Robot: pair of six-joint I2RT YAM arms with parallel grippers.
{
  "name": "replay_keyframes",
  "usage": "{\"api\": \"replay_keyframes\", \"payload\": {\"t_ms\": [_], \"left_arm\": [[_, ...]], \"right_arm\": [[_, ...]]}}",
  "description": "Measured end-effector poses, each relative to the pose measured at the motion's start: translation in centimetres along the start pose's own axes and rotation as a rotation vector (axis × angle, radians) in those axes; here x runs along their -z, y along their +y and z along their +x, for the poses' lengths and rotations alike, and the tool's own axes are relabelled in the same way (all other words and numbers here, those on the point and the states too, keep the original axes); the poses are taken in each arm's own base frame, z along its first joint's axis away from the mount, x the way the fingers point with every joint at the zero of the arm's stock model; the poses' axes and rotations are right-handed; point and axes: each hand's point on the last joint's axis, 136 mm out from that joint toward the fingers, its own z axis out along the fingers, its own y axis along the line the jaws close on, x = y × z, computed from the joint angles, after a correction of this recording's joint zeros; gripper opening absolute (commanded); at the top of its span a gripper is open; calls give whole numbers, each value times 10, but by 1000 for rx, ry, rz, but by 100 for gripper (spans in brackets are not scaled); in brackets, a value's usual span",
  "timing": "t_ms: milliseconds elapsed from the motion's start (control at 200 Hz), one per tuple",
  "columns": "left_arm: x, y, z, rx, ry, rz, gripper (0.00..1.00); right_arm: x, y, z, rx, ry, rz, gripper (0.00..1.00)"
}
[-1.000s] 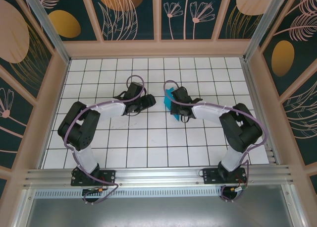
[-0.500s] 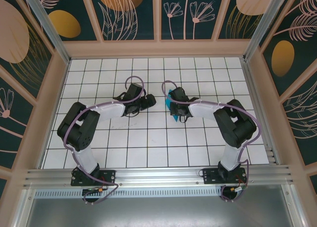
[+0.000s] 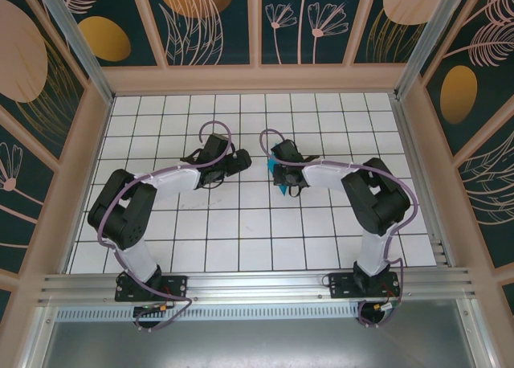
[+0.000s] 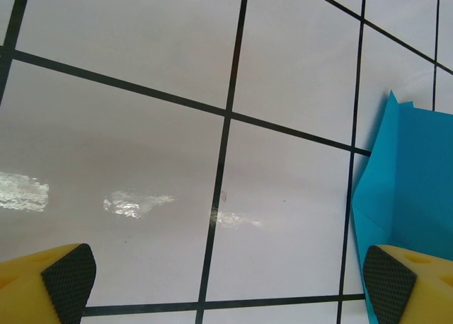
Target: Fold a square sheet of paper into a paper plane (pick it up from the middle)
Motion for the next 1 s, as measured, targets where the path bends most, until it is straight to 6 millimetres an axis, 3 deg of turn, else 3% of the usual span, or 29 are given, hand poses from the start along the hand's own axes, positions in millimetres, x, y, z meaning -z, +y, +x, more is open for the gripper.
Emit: {"api": "replay_keyframes", "payload": {"t_ms": [140,305,515,611,796,1001], "left_arm": [[0,3,1,0,3,-13,99],[0,10,-1,5,-5,-41,98],[11,37,-3,27,-19,-103,99],[17,43,-6,36,-35,-113,99],[22,48,-6,40,-43,-122,98],[21,51,-3,40,-35,-129,98]], "right_arm": [[-1,1,-2,-1,-1,4,6],[-2,3,-12,1,-14,20,5],[0,19,-54,11,-81,17,5],[-7,26,-73,4,-106,12,5],[-26,27,-92,-2,-109,22,6],[-45,21,-95,-4,-76,52,6]]}}
